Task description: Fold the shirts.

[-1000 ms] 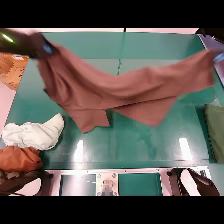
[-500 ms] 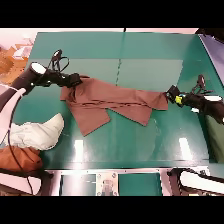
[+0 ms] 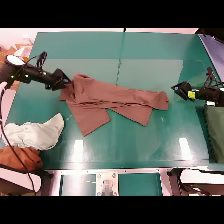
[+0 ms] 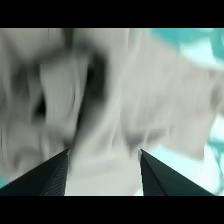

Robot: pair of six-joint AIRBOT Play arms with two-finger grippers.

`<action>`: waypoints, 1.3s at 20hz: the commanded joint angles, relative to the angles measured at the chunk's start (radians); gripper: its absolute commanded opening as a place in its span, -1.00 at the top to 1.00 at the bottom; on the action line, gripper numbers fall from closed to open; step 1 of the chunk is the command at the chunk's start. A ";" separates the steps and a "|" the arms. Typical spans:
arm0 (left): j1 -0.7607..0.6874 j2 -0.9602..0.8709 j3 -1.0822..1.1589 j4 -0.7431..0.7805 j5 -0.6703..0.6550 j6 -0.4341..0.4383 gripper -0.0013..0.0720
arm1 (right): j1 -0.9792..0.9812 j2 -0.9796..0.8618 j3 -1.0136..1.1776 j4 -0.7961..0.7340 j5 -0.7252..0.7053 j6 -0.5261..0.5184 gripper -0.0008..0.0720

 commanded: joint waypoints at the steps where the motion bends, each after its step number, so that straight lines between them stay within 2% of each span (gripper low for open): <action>1: 0.007 -0.001 -0.074 0.106 -0.206 -0.096 -0.41 | -0.083 -0.003 -0.016 -0.123 0.160 -0.030 -0.44; 2: -0.018 -0.001 -0.126 0.103 -0.177 -0.094 -0.41 | -0.087 -0.005 -0.033 -0.138 0.159 -0.031 -0.53; 8: -0.204 -0.002 -0.339 0.103 0.062 -0.057 -0.41 | -0.074 -0.034 -0.055 -0.137 0.148 -0.075 -0.53; 10: -0.234 -0.002 -0.344 0.100 0.095 -0.052 -0.40 | -0.074 -0.051 -0.055 -0.137 0.145 -0.075 -0.53; 11: -0.240 -0.002 -0.344 0.093 0.103 -0.049 -0.34 | -0.074 -0.059 -0.055 -0.137 0.140 -0.074 -0.53; 13: -0.240 -0.002 -0.343 0.089 0.105 -0.048 0.06 | -0.074 -0.076 -0.055 -0.130 0.117 -0.074 -0.52; 14: -0.237 -0.002 -0.343 0.089 0.103 -0.041 0.24 | -0.072 -0.085 -0.052 -0.124 0.113 -0.075 -0.36; 15: -0.237 -0.002 -0.343 0.089 0.103 -0.040 0.54 | -0.070 -0.095 -0.050 -0.121 0.107 -0.075 -0.21; 16: -0.237 -0.002 -0.343 0.088 0.104 -0.040 0.77 | -0.066 -0.103 -0.050 -0.122 0.098 -0.075 -0.20; 17: -0.237 -0.002 -0.343 0.085 0.104 -0.034 0.90 | -0.063 -0.112 -0.049 -0.121 0.089 -0.075 -0.19; 24: -0.237 -0.002 -0.252 0.085 0.095 -0.024 0.90 | -0.010 -0.137 -0.040 -0.077 0.044 -0.075 -0.09; 26: -0.237 -0.002 -0.214 0.085 0.082 -0.027 0.90 | 0.006 -0.139 -0.038 -0.077 0.031 -0.075 0.20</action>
